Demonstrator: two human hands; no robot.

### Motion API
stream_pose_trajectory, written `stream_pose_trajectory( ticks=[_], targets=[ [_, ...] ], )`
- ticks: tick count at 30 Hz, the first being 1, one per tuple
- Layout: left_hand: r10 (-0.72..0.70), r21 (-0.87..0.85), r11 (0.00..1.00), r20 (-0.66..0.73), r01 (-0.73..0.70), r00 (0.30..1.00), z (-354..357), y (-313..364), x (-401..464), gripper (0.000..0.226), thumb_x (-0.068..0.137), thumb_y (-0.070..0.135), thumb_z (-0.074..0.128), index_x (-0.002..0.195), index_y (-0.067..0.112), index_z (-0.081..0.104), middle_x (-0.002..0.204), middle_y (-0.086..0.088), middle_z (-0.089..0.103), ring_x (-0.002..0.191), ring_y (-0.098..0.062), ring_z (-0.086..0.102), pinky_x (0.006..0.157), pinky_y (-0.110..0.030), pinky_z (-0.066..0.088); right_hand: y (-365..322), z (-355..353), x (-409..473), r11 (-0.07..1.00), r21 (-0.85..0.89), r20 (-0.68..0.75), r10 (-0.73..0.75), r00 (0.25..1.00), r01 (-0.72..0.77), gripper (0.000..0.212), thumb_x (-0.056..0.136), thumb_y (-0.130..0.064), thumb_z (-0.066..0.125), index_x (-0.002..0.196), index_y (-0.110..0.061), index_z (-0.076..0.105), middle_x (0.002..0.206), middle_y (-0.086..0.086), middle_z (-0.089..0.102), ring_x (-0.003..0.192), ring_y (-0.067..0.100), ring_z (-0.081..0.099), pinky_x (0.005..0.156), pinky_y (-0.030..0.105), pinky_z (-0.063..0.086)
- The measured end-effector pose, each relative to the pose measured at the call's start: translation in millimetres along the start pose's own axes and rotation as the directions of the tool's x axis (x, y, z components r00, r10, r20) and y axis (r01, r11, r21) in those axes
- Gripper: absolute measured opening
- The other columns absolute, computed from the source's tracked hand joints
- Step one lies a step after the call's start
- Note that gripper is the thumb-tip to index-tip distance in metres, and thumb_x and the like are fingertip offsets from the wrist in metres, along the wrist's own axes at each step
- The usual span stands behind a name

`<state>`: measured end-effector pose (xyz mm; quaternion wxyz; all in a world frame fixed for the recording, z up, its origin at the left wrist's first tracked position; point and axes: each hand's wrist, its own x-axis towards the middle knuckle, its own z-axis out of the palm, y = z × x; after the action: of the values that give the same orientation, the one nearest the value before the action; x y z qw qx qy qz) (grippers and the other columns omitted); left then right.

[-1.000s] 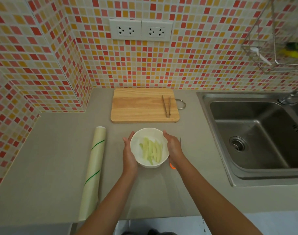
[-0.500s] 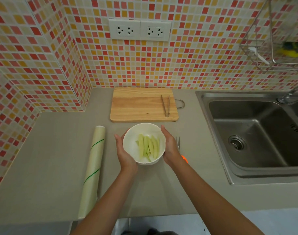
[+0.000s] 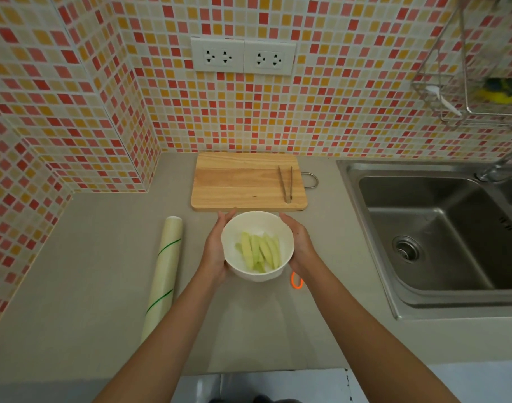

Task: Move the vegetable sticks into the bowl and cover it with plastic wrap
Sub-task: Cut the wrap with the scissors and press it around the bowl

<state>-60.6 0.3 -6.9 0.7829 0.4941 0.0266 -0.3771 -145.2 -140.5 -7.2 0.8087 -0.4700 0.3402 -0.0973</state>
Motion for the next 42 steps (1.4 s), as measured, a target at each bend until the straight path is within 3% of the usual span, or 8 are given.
stream_pose_trajectory(
  ticks=[4,10,14,19,24,33,40,42],
  targets=[
    [0.001,-0.007,1.000,-0.034,-0.002,0.999,-5.9,-6.1,2.7,0.033,0.098,0.035,0.042,0.105,0.021,0.072,0.104,-0.006,0.075,0.098,-0.024,0.069,0.083,-0.038,0.053,-11.0,4.0,-0.8,0.998,-0.060,-0.012,0.014,1.000,-0.015,0.071,0.089,-0.068,0.031,0.089,-0.008,0.071,0.086,0.010,0.073,0.087,0.027,0.069,0.081,0.038,0.053],
    [0.109,0.032,0.994,-0.149,-0.105,0.983,-10.5,-9.7,3.5,0.036,0.099,0.039,0.039,0.109,0.023,0.070,0.110,-0.005,0.072,0.101,-0.022,0.067,0.079,-0.035,0.052,24.1,12.9,-13.2,0.978,0.099,-0.086,-0.173,0.981,0.181,0.063,0.098,-0.057,0.018,0.121,-0.019,0.064,0.122,0.002,0.067,0.118,0.017,0.059,0.100,0.033,0.045],
    [0.133,0.082,0.989,-0.172,-0.120,0.976,-7.1,-20.2,0.8,0.043,0.099,0.050,0.032,0.110,0.031,0.069,0.114,0.000,0.071,0.106,-0.017,0.066,0.090,-0.035,0.051,41.2,20.2,-12.5,0.980,0.123,-0.178,-0.136,0.975,0.159,0.064,0.094,-0.063,0.024,0.120,-0.020,0.063,0.117,0.003,0.069,0.111,0.017,0.063,0.095,0.033,0.049],
    [0.135,0.222,0.971,-0.216,-0.086,0.967,-19.7,-22.8,0.2,0.053,0.096,0.060,0.020,0.098,0.040,0.070,0.105,0.009,0.072,0.110,-0.015,0.063,0.100,-0.036,0.047,44.3,5.6,3.9,0.996,-0.015,-0.103,-0.088,0.991,0.087,0.055,0.095,-0.060,0.027,0.096,-0.029,0.072,0.097,-0.007,0.075,0.098,0.008,0.067,0.085,0.027,0.050],
    [0.125,0.249,0.965,-0.144,-0.086,0.982,-22.3,-26.1,-1.3,0.062,0.097,0.058,0.012,0.114,0.030,0.065,0.122,-0.003,0.067,0.117,-0.019,0.060,0.107,-0.043,0.042,53.2,-3.1,13.6,0.995,-0.086,-0.148,-0.055,0.987,0.042,0.038,0.099,-0.041,0.038,0.105,-0.019,0.069,0.099,0.001,0.073,0.100,0.020,0.065,0.087,0.034,0.051],
    [0.115,0.235,0.967,-0.070,-0.095,0.991,-28.1,-27.6,2.1,0.079,0.095,0.058,0.002,0.131,0.013,0.056,0.129,-0.011,0.062,0.123,-0.025,0.056,0.110,-0.047,0.039,66.5,-1.6,19.5,0.991,-0.085,-0.166,-0.116,0.979,0.103,0.034,0.100,-0.028,0.036,0.096,-0.029,0.070,0.092,-0.011,0.073,0.086,0.003,0.068,0.067,0.018,0.052],
    [0.083,0.241,0.967,0.024,-0.087,0.996,-36.7,-28.3,8.0,0.082,0.093,0.061,-0.001,0.131,0.015,0.055,0.131,-0.010,0.061,0.124,-0.023,0.055,0.107,-0.041,0.041,63.5,-0.8,15.8,0.988,-0.098,-0.129,-0.132,0.983,0.119,0.034,0.101,-0.025,0.037,0.117,-0.017,0.065,0.113,0.002,0.068,0.102,0.015,0.064,0.086,0.029,0.051],
    [0.065,0.234,0.970,-0.005,-0.062,0.998,-40.7,-27.5,10.9,0.080,0.091,0.065,0.000,0.133,0.020,0.052,0.138,-0.004,0.056,0.128,-0.020,0.050,0.112,-0.041,0.035,61.0,-1.3,15.0,0.987,-0.113,-0.148,-0.134,0.980,0.118,0.030,0.097,-0.030,0.044,0.108,-0.020,0.070,0.105,-0.002,0.070,0.098,0.016,0.064,0.083,0.028,0.051]
  ],
)
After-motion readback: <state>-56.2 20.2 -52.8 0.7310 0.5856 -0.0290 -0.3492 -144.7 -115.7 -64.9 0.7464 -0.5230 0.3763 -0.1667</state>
